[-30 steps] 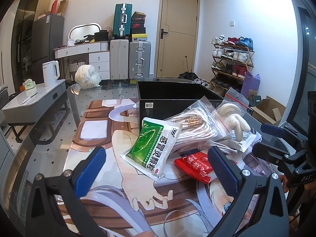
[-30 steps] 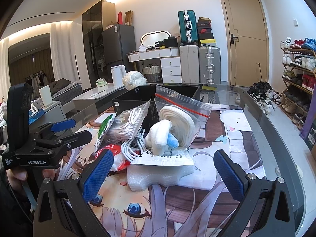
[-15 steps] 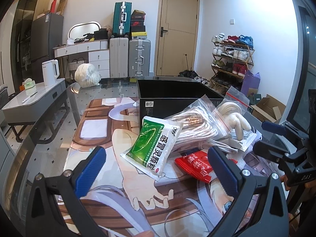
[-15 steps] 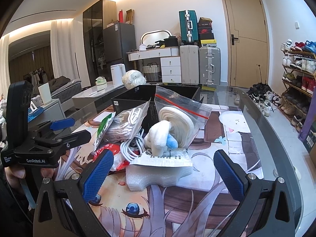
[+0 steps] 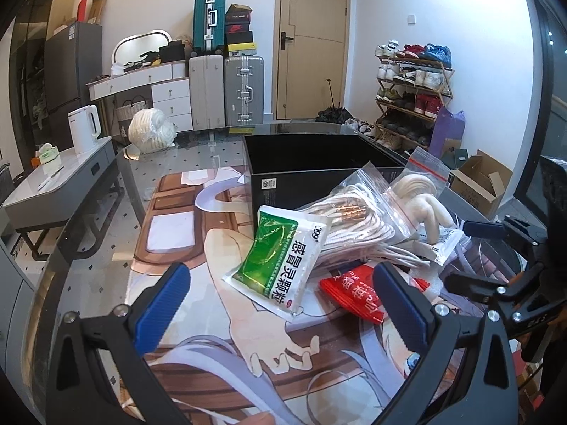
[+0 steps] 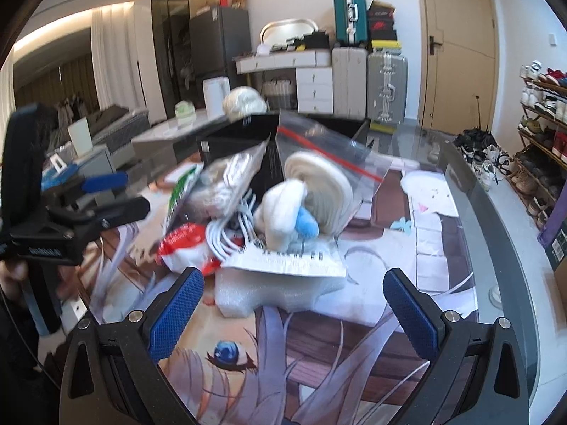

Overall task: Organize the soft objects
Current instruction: 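Lower the left gripper onto the red packet and close on it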

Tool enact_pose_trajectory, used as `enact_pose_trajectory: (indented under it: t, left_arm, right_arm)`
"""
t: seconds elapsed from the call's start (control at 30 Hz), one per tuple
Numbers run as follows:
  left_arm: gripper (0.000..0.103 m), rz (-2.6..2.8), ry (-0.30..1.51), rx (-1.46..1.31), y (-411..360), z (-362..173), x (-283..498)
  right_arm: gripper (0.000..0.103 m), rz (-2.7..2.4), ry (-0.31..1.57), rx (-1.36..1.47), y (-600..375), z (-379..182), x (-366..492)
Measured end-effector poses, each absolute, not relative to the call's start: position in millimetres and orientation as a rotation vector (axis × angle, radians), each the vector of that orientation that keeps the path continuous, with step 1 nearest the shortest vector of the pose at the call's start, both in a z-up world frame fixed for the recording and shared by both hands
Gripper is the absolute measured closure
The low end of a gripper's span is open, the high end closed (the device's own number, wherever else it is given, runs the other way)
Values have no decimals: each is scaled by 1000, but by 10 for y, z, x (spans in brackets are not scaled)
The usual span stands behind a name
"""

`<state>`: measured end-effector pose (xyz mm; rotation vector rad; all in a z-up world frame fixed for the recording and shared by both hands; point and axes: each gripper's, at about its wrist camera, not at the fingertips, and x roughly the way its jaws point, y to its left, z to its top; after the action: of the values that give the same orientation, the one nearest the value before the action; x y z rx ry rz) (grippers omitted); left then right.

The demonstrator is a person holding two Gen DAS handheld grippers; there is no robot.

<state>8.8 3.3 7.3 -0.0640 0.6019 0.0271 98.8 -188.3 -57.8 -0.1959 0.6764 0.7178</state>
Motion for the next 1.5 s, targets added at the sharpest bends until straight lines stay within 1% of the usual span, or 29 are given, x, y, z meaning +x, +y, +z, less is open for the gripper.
enact_pose_trajectory:
  t: [0.27, 0.53, 0.6, 0.63, 1.1, 1.17, 1.23, 1.27, 1.47, 1.5]
  left_arm:
    - [0, 0, 664, -69, -12, -20, 170]
    - [0, -63, 680, -92, -33, -22, 189]
    - [0, -78, 687, -94, -46, -21, 193]
    - [0, -85, 689, -95, -53, -17, 197]
    - [1, -224, 732, -5, -437, -71, 306]
    - [4, -239, 742, 15, -516, -93, 342]
    - [8, -265, 745, 10, -556, -103, 369]
    - [13, -275, 746, 3, -552, -95, 382]
    - [31, -300, 753, -23, -516, -112, 408]
    - [32, -304, 751, -30, -501, -108, 396]
  right_arm:
    - [0, 741, 763, -274, -1677, -752, 1132]
    - [0, 732, 779, -317, -1514, -843, 1200]
    - [5, 742, 771, -327, -1481, -829, 1214]
    - [12, 746, 770, -335, -1479, -830, 1213]
    - [15, 798, 764, -343, -1651, -848, 1028]
    - [15, 803, 766, -340, -1663, -843, 1038]
    - [17, 802, 769, -343, -1661, -847, 1043]
    - [19, 812, 774, -334, -1677, -849, 1051]
    - [20, 814, 776, -347, -1694, -867, 1017]
    - [21, 814, 777, -348, -1692, -863, 1014]
